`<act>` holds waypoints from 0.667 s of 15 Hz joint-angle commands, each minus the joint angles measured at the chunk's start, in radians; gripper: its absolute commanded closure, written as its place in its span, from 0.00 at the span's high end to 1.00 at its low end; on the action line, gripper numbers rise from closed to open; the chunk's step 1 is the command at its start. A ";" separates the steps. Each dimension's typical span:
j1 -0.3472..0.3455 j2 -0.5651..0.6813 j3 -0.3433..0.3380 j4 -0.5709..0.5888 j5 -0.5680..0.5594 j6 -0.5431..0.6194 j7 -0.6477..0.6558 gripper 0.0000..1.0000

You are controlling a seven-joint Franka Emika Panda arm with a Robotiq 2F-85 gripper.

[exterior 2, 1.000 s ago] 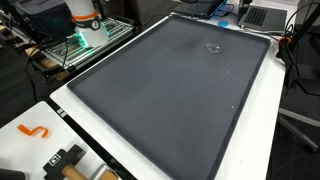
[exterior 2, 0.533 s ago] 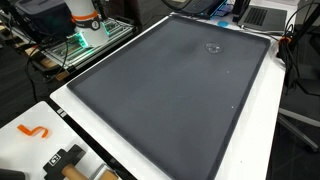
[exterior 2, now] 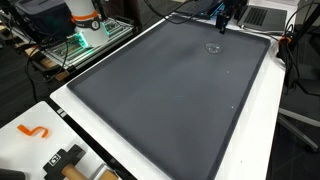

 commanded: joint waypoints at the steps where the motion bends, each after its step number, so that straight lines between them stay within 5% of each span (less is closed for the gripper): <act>1: -0.020 -0.066 0.020 -0.128 0.060 0.092 -0.009 1.00; 10: -0.030 -0.122 0.040 -0.245 0.121 0.209 -0.023 1.00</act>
